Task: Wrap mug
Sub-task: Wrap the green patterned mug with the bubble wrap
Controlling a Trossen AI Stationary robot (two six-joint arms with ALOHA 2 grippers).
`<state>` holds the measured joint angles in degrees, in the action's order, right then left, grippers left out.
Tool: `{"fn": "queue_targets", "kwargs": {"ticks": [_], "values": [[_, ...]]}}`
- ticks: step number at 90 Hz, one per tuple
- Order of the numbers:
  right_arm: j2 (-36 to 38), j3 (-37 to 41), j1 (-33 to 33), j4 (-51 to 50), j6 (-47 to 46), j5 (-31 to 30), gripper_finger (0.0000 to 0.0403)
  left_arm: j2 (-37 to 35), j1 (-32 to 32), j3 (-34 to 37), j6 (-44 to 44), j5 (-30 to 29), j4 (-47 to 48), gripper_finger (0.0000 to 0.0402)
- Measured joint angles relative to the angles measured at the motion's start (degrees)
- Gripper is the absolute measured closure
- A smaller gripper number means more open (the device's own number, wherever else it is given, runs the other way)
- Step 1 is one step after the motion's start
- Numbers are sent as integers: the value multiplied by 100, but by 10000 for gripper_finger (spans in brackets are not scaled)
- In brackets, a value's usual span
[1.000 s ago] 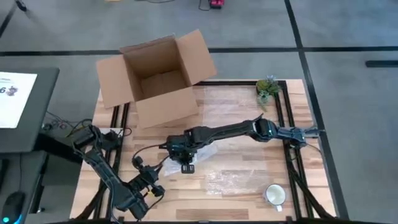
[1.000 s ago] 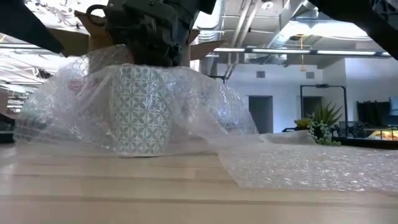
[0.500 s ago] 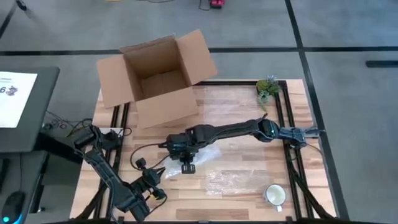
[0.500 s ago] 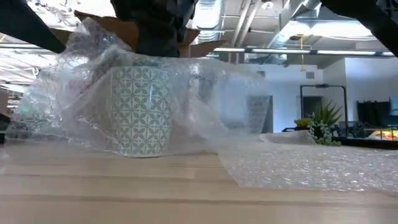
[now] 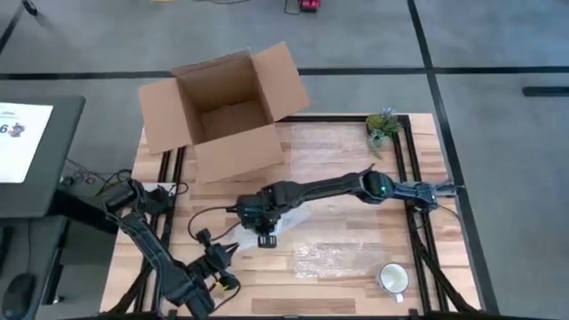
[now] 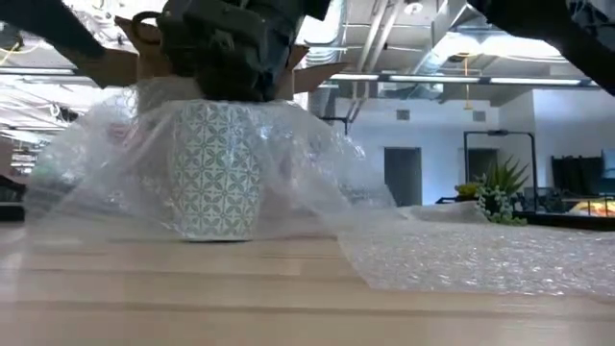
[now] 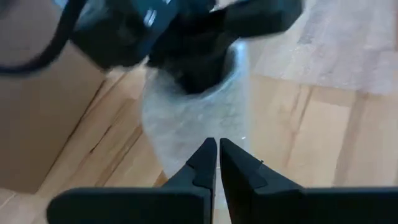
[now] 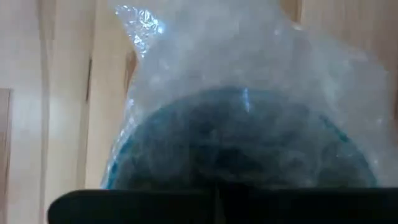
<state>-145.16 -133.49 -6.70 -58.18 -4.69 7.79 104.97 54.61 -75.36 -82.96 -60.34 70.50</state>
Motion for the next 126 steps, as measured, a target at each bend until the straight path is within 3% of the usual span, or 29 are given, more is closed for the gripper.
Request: {"fn": "queue_targets", "kwargs": {"ticks": [37,80,110,126], "values": [[230,48,-2,31,22,-35,403,-2,-45,-153,503,-262,-272,400],[774,59,-64,-75,63,-200,403,0,-790,-130,1847,-282,-493,401],[878,47,-77,-335,67,-225,403,0,-848,-129,1775,-284,-373,401],[960,-15,-116,-500,-133,-648,403,2,-820,-129,1727,-284,-343,401]]}}
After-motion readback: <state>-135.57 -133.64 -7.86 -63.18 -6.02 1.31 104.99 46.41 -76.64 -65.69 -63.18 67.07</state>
